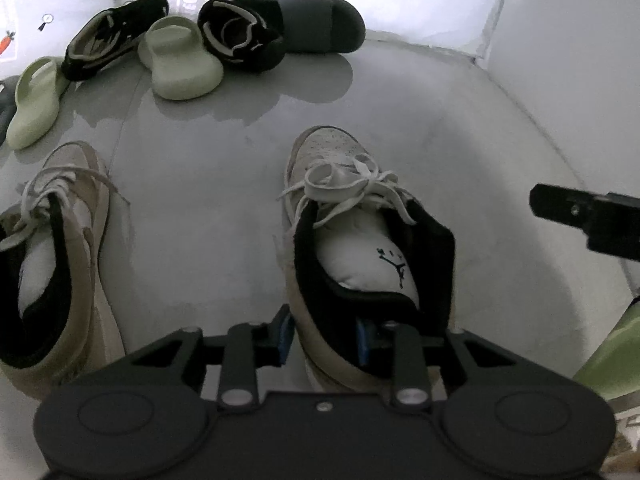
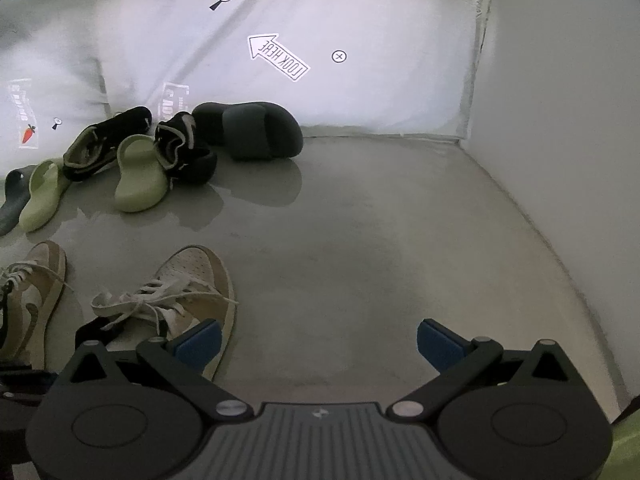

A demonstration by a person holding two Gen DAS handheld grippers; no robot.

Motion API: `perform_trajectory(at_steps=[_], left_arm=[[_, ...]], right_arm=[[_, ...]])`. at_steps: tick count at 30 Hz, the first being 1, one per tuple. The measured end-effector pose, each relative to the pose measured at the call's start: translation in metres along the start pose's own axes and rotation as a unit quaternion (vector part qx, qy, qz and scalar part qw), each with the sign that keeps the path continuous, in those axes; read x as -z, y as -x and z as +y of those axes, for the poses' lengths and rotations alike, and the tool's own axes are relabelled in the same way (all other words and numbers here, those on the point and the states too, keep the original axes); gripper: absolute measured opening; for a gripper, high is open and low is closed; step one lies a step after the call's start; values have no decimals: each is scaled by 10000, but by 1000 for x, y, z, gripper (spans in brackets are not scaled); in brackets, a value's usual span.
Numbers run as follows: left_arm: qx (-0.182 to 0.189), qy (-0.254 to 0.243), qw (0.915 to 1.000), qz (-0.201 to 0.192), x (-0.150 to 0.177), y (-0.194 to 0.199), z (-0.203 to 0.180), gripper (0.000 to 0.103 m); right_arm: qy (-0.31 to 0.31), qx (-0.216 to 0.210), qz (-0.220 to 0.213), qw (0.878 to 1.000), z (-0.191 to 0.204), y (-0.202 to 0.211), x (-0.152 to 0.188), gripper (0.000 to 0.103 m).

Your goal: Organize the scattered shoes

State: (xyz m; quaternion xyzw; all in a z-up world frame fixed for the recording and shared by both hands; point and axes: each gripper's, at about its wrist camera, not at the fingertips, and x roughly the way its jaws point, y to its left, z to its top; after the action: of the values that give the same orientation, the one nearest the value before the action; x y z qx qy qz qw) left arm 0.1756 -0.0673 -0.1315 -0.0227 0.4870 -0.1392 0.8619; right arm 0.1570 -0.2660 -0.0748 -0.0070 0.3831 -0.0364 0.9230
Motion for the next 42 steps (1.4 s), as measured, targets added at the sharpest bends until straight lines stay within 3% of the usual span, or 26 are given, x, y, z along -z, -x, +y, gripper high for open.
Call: perform_trajectory(at_steps=[7, 10, 13, 17, 22, 25, 28, 32, 36, 37, 38, 40, 42], left_arm=[[-133, 55, 9992, -381, 8, 28, -3, 32], [-295, 319, 9980, -459, 14, 37, 2, 32], [-505, 672, 9953, -480, 23, 44, 9, 32], [-851, 1187, 9883, -435, 42, 56, 19, 32], [-1178, 1616, 9784, -520, 62, 74, 23, 32], [-1359, 1778, 9728, -598, 69, 85, 25, 32], [-1523, 2024, 9648, -701, 71, 95, 39, 32], [-1565, 2160, 9601, -842, 67, 102, 60, 32], [-1409, 2021, 9644, -957, 59, 104, 83, 34], [-1336, 1972, 9661, -998, 58, 105, 89, 36], [-1209, 1884, 9688, -1068, 54, 106, 99, 38], [-1030, 1716, 9727, -1177, 49, 109, 119, 46], [-916, 1609, 9742, -1294, 43, 117, 139, 52]], right_arm=[[63, -594, 106, 9982, 2, -8, 0, 103], [208, -1089, 357, 9932, 8, -16, 5, 101], [380, -1502, 664, 9857, 11, -25, 12, 87], [768, -1990, 716, 9744, 16, -26, 19, 66], [1683, -2609, 235, 9503, 35, -1, 28, 62], [1968, -2915, 88, 9361, 50, 7, 30, 62], [2117, -2965, 23, 9313, 66, 10, 30, 62], [1990, -2968, -118, 9339, 79, 15, 21, 62], [1578, -3024, -60, 9400, 98, 15, 10, 64], [1518, -3069, -14, 9395, 105, 14, 9, 70], [1466, -3101, 26, 9393, 112, 13, 8, 85], [1417, -3013, 47, 9429, 139, 11, 9, 98], [1354, -2807, 69, 9502, 164, 9, 9, 98]])
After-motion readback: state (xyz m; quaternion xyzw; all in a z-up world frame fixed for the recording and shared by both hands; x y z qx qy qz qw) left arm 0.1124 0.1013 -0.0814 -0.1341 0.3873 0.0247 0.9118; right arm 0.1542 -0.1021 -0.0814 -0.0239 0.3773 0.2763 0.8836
